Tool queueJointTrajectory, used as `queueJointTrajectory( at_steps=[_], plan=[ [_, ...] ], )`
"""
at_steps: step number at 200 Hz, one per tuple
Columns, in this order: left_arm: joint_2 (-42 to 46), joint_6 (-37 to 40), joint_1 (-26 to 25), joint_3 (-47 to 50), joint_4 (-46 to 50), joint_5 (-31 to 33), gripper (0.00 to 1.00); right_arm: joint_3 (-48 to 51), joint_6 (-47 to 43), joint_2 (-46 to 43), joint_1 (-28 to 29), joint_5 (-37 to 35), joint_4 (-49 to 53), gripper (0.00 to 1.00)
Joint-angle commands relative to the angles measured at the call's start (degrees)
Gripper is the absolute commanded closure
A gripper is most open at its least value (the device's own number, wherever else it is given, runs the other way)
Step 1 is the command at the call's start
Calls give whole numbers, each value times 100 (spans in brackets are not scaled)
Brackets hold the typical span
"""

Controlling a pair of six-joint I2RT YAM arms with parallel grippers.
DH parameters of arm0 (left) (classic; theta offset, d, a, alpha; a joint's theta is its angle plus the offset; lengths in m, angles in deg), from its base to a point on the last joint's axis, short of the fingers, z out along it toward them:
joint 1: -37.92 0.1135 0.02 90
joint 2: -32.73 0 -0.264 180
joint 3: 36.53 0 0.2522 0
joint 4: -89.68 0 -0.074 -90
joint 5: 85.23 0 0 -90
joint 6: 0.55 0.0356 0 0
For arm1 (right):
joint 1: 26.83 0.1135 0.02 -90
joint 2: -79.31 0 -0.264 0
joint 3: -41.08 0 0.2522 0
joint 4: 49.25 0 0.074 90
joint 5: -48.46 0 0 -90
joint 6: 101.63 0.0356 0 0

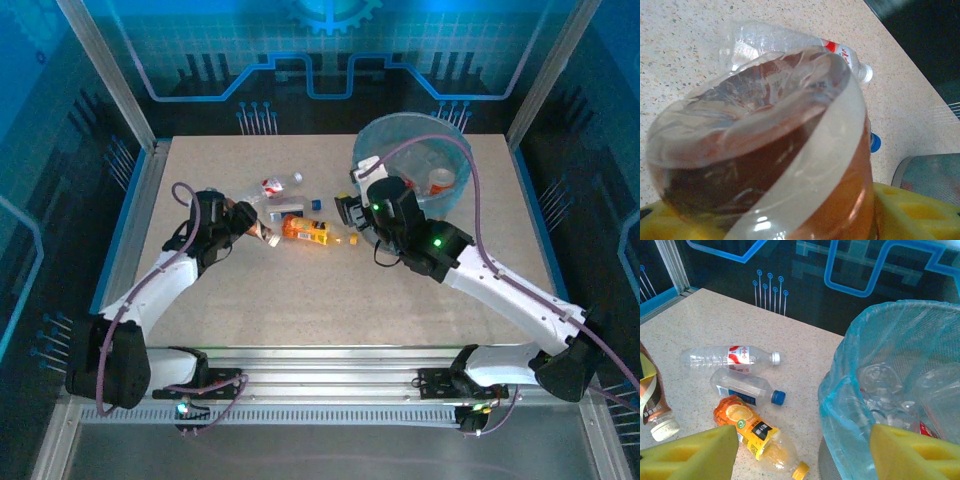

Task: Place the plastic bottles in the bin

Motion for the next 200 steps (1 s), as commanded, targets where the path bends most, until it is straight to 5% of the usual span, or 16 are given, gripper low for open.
queueJointTrajectory(
  at_steps=[1,96,124,163,200],
  plan=[
    [289,216,49,128,113,127,38,-197,5,15,123,-12,-141,29],
    [1196,797,49,207,418,-244,38,-241,-224,69,173,1001,-405,30],
    [1473,1270,32,332,3,-835,38,-191,-252,62,175,1534,-574,31],
    [2047,2260,-331,273,-367,-1577,40,-60,-522,-97,169,3051,-1084,30],
    [2547,3658,-1239,151,-420,-2074,38,-175,-712,-97,169,4338,-1227,26]
  ],
)
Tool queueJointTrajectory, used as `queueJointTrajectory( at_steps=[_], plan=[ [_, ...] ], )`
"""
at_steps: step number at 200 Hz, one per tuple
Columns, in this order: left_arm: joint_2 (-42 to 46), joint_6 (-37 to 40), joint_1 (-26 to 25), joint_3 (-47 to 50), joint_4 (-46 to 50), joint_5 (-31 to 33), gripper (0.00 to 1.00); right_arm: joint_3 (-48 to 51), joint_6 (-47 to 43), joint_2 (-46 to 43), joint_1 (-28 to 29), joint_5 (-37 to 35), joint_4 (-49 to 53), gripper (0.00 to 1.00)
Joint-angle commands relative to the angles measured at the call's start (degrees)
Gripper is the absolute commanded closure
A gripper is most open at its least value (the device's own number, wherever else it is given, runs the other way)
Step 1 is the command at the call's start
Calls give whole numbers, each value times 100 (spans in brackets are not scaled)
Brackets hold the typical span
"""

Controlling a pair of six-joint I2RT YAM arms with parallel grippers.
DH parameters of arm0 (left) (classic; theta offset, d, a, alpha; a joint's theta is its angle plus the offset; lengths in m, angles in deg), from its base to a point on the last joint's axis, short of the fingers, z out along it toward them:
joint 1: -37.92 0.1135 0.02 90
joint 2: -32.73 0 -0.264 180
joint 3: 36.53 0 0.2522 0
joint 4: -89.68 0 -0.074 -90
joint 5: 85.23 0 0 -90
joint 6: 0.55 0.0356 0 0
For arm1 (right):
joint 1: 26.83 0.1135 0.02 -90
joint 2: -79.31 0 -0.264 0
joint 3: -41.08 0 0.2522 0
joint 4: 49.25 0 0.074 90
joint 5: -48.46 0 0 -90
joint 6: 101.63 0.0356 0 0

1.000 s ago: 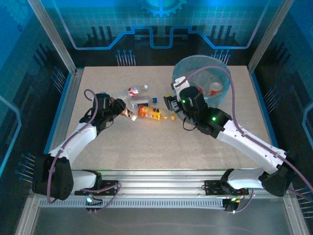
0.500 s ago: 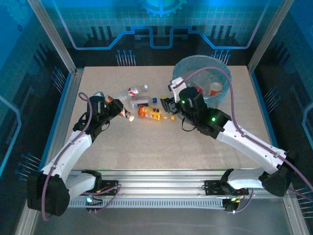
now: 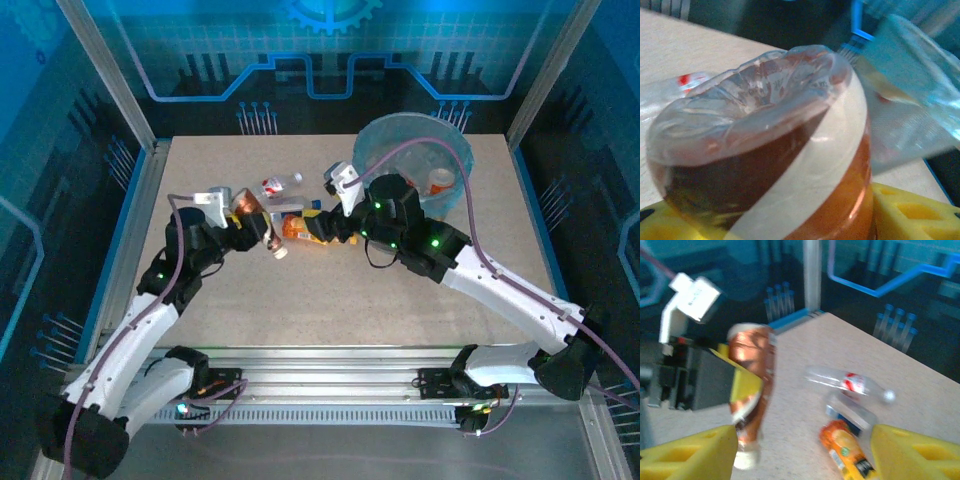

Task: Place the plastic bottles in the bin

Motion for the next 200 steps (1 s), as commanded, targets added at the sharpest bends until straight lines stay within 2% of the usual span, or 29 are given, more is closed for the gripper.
queueJointTrajectory(
  at_steps=[1,20,46,92,157,200],
  plan=[
    [343,1325,-544,-176,-239,-590,38,-166,-213,-145,99,1199,-349,26],
    [550,1989,-969,-159,-177,-574,38,-322,-179,-171,77,1603,-276,26],
    [691,2434,-1257,-101,-266,-491,40,-731,-221,-51,65,2002,233,25],
    [635,3069,-1701,-144,-340,-266,40,-1432,-87,599,60,2227,1224,21],
    [505,3282,-1996,-238,-385,-15,40,-1973,-183,1251,77,2447,1880,20],
    [494,3290,-2004,-180,-487,79,39,-2026,-304,1345,77,3149,1945,21]
  ],
)
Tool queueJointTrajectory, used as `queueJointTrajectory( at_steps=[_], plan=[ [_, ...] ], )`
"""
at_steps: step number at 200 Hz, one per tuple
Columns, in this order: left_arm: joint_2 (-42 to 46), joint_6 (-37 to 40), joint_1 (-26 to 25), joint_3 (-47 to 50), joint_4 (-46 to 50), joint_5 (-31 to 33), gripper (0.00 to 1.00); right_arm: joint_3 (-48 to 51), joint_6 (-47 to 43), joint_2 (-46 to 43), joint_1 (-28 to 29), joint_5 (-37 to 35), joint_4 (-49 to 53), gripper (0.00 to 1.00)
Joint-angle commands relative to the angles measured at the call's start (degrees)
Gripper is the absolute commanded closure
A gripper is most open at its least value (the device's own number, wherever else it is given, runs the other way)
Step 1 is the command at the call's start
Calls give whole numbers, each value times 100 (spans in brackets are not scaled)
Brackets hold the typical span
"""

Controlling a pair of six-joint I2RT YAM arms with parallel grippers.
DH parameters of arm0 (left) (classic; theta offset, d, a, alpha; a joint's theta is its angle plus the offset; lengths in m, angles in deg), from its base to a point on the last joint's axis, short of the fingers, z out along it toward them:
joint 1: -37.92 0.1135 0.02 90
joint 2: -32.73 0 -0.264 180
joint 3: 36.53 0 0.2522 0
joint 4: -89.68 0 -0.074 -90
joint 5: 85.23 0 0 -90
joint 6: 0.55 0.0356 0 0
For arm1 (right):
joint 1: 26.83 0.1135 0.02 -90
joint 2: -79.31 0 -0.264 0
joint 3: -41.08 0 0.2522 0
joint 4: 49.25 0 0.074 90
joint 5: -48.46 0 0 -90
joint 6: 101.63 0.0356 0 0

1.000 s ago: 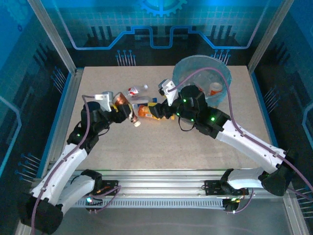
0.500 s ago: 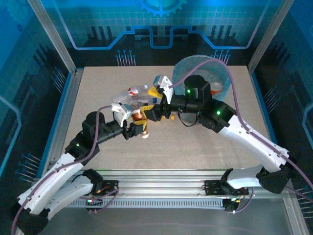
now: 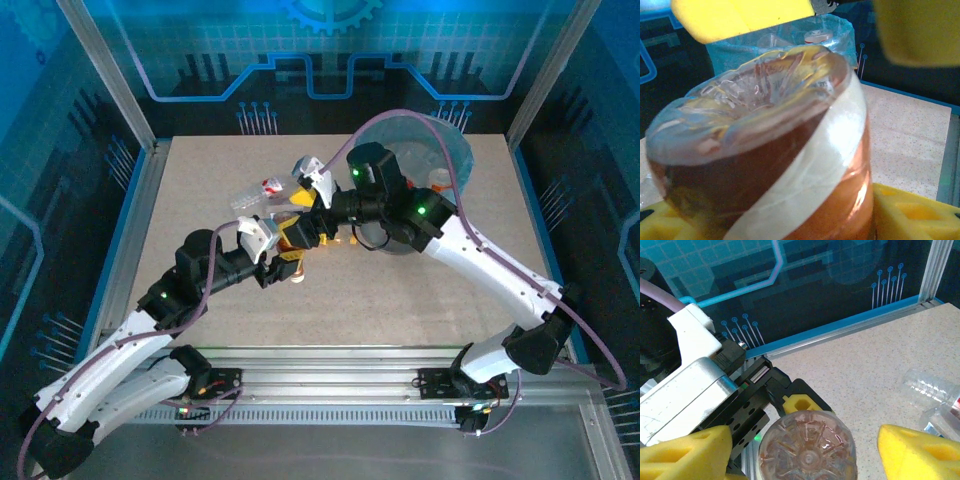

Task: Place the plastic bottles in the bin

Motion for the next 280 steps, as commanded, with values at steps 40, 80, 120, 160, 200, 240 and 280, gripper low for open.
queueJointTrajectory(
  at_steps=[40,80,120,160,200,240,280],
  plan=[
    [96,229,-114,11,-627,22,39,-6,-192,167,93,733,260,20],
    [193,240,-109,109,-690,-71,39,106,-174,108,-27,1069,127,19],
    [211,247,-114,192,-733,-134,38,218,-270,53,-31,1649,-44,16],
    [289,258,-110,257,-768,-178,38,392,-292,-86,-57,1533,-175,19],
    [326,248,-108,262,-785,-229,38,383,-270,-47,-61,1217,-116,19],
    [334,246,-113,271,-759,-265,38,479,-99,-111,-71,625,-278,18],
    [334,227,-112,289,-749,-283,38,603,-40,-222,-66,512,-481,19]
  ],
)
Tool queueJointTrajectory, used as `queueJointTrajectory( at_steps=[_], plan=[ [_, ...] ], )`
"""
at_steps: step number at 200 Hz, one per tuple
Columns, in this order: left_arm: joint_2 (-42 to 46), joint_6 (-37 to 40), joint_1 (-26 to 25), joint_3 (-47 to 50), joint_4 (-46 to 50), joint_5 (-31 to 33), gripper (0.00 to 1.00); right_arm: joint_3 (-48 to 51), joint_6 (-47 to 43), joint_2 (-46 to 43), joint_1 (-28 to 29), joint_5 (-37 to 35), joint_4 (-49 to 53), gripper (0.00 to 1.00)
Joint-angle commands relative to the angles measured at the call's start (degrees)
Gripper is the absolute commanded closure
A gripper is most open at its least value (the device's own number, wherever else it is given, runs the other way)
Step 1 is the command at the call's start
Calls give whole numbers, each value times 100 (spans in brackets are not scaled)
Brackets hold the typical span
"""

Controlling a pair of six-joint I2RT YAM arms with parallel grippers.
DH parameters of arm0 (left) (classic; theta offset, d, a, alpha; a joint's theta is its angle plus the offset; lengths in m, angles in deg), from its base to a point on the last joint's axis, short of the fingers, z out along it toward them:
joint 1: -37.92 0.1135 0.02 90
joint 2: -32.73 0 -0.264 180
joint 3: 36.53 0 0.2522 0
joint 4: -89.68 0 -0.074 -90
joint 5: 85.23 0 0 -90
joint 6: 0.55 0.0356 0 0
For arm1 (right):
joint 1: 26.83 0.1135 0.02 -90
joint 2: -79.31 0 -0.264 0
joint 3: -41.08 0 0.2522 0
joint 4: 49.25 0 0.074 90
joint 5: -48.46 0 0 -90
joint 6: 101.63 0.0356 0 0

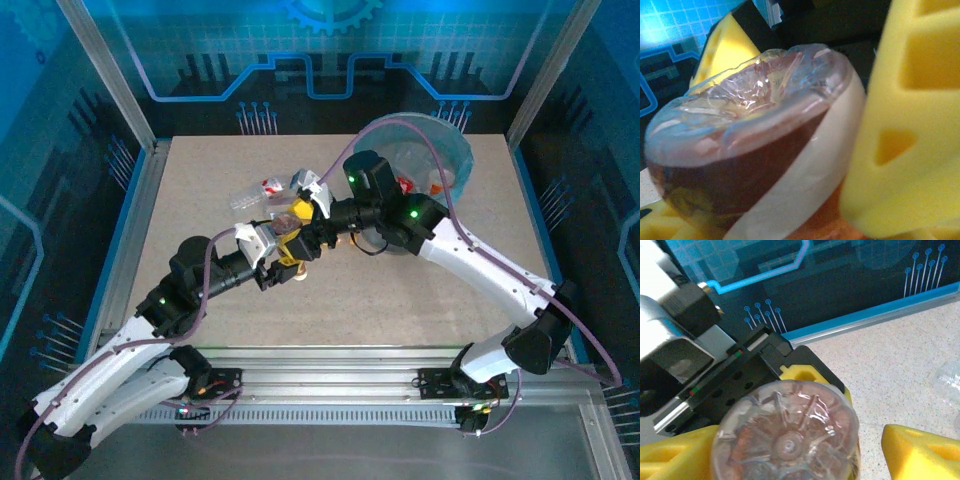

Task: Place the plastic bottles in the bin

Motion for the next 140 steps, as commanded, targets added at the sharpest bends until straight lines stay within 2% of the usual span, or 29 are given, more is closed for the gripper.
queueJointTrajectory(
  at_steps=[1,24,53,67,84,117,140],
  plan=[
    [80,-24,-28,51,-234,-163,38,56,84,-207,39,-112,-190,19],
    [72,-17,-29,42,-243,-160,38,50,84,-189,39,48,-191,24],
    [63,-53,-28,24,-267,-1,35,59,90,-210,39,147,-217,38],
    [72,-84,-28,22,-272,92,31,54,117,-250,34,54,-217,43],
    [72,-139,-29,12,-265,259,25,55,147,-312,27,-143,-217,47],
    [89,-234,-32,16,-299,464,6,-4,157,-509,21,-691,-162,51],
    [132,-289,-28,51,-365,533,1,-150,30,-673,10,-1462,20,51]
  ],
)
